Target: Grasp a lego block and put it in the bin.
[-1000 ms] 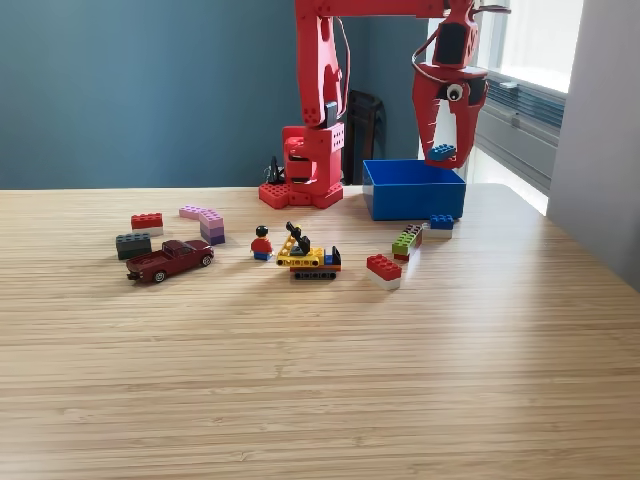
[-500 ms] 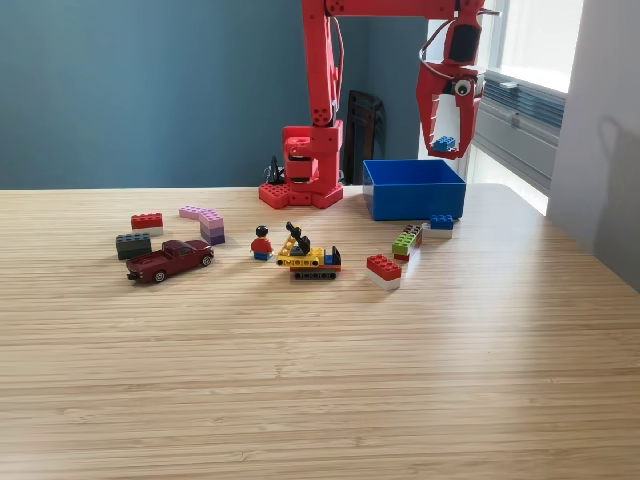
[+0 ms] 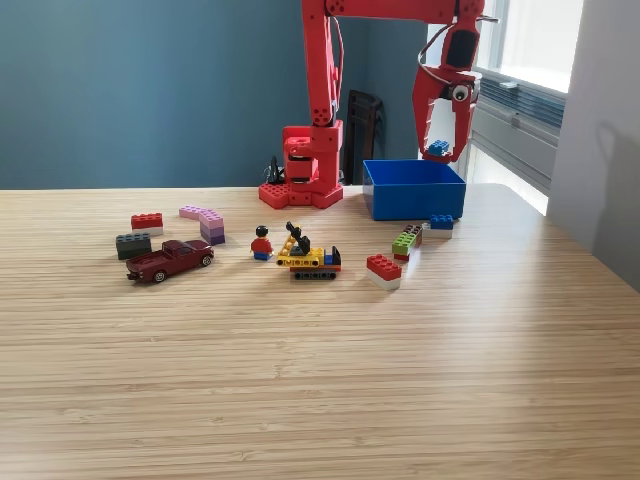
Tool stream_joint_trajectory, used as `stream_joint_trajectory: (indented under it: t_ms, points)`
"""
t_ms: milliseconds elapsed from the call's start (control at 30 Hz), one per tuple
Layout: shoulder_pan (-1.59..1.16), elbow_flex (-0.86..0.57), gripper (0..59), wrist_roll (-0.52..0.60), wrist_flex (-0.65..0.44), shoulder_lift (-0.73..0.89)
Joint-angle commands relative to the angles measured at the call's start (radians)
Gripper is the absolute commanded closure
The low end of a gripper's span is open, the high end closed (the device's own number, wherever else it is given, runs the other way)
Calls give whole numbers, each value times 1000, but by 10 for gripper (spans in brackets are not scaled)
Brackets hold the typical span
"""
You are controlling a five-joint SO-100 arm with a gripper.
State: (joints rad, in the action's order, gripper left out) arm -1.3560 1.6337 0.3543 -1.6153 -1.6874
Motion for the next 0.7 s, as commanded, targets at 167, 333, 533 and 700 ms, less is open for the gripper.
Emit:
stream_joint_trajectory:
  t_ms: [167,333,533,700]
  points:
    - [20,-98,221,-28,-11,-84]
    - [31,-120,230,-35,-11,-84]
    - [186,-273,437,-20,-11,-84]
    - [419,-411,586,28,-11,-84]
